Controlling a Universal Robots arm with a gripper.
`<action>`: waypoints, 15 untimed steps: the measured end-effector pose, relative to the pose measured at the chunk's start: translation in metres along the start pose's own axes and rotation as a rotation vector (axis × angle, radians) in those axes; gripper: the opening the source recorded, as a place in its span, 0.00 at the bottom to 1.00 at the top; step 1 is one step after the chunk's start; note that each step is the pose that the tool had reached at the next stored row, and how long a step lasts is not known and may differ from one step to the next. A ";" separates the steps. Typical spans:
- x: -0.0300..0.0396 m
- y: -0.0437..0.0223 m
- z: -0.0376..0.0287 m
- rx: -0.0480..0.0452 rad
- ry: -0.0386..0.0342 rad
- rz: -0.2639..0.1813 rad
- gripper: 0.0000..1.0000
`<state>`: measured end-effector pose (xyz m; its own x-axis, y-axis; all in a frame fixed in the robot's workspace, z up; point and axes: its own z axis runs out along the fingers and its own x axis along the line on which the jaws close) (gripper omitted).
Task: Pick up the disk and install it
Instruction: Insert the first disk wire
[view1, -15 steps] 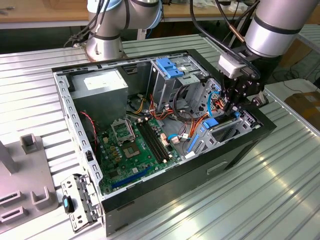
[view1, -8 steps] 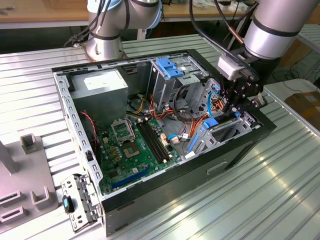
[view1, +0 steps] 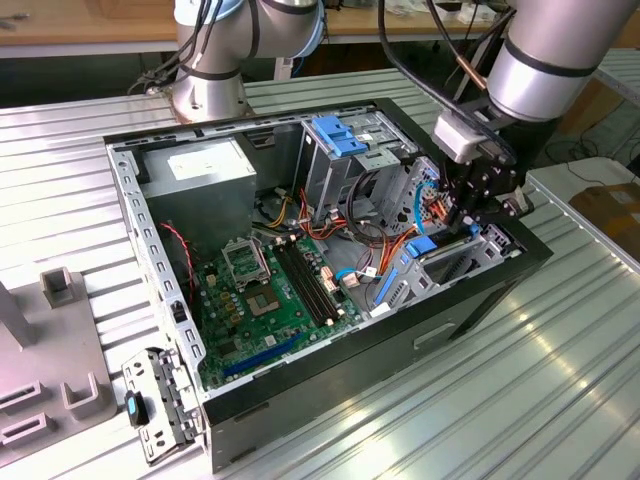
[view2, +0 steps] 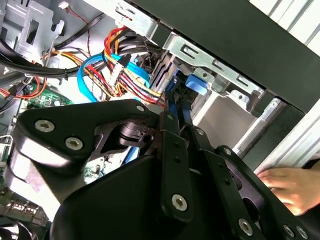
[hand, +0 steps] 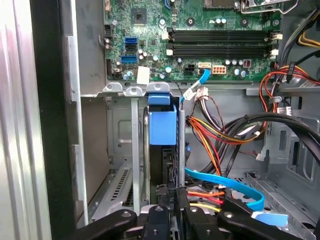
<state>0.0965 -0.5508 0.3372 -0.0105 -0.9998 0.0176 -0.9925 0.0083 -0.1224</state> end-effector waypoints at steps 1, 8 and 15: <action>0.0000 -0.0001 -0.0011 -0.0001 0.0004 0.000 0.18; 0.0002 -0.0016 -0.0137 -0.0001 0.0009 0.000 0.11; 0.0002 -0.0016 -0.0137 -0.0002 0.0007 0.000 0.11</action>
<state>0.0964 -0.5508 0.3510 -0.0107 -0.9998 0.0183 -0.9925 0.0084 -0.1222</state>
